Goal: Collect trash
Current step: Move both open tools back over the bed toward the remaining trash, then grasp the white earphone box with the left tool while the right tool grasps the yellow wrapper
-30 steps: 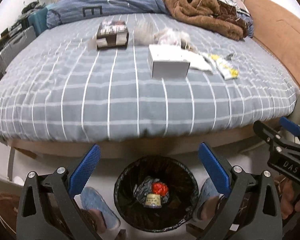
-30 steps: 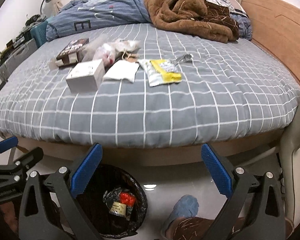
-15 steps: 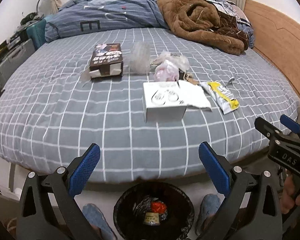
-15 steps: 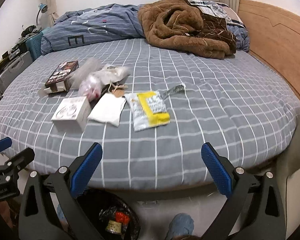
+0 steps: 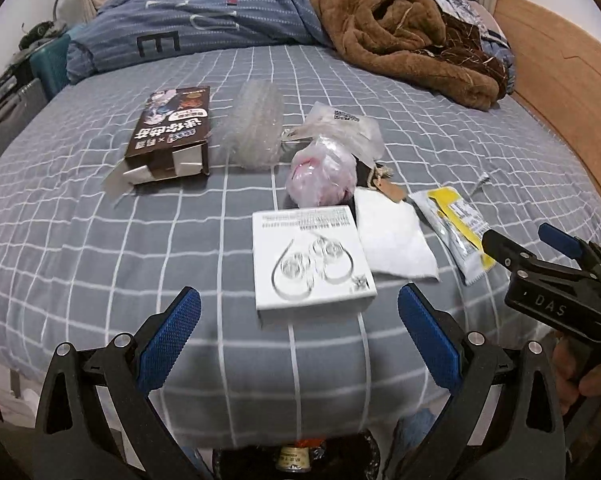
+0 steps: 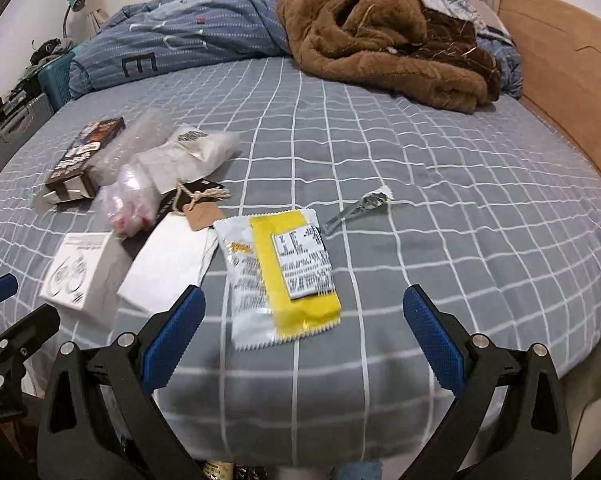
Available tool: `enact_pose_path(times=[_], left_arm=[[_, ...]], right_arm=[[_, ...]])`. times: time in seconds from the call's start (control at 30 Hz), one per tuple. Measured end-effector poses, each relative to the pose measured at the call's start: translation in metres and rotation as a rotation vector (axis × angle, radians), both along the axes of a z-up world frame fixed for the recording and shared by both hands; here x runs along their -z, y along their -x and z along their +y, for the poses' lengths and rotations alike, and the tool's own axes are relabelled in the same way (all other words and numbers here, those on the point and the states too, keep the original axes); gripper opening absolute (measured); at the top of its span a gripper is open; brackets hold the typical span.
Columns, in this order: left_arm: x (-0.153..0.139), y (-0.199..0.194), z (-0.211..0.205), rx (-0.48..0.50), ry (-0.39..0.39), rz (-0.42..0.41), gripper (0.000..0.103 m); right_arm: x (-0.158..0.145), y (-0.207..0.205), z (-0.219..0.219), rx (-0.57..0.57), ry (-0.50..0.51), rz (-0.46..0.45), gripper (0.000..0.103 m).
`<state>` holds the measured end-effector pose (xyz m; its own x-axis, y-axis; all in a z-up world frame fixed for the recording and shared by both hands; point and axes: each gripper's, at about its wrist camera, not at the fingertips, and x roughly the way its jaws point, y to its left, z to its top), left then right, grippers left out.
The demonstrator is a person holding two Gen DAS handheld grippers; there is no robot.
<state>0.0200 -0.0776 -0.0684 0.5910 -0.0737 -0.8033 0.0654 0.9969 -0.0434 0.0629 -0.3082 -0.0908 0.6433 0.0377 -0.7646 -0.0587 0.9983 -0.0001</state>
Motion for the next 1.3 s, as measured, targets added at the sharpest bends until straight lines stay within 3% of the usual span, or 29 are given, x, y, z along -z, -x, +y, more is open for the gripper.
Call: enact_pose_path(times=[0.23, 0.43, 0.7, 0.73, 0.8, 0.97, 1.07, 1.3], left_arm=[[0.021, -0.024, 0.004, 0.009, 0.042, 0.054, 0.098], [0.023, -0.03, -0.004, 0.019, 0.056, 0.054, 0.097], [0.033, -0.036, -0.012, -0.019, 0.023, 0.057, 0.093], [0.034, -0.037, -0.012, -0.022, 0.025, 0.061, 0.09], [0.036, -0.038, -0.012, -0.028, 0.019, 0.069, 0.075], [0.037, -0.037, -0.011, -0.017, 0.015, 0.068, 0.074], [0.036, -0.036, -0.011, -0.014, 0.011, 0.064, 0.074], [0.032, -0.034, -0.008, -0.016, 0.005, 0.053, 0.074]], right_arm=[[0.026, -0.027, 0.009, -0.021, 0.0, 0.076, 0.095], [0.032, -0.041, 0.012, -0.02, -0.012, 0.091, 0.091], [0.041, -0.048, 0.01, -0.005, -0.065, 0.132, 0.08], [0.041, -0.048, 0.012, -0.012, -0.064, 0.133, 0.076], [0.042, -0.049, 0.013, -0.021, -0.07, 0.138, 0.069], [0.04, -0.048, 0.014, -0.019, -0.053, 0.147, 0.038], [0.038, -0.048, 0.011, -0.009, -0.056, 0.147, 0.029], [0.029, -0.046, 0.01, 0.003, -0.051, 0.133, 0.026]])
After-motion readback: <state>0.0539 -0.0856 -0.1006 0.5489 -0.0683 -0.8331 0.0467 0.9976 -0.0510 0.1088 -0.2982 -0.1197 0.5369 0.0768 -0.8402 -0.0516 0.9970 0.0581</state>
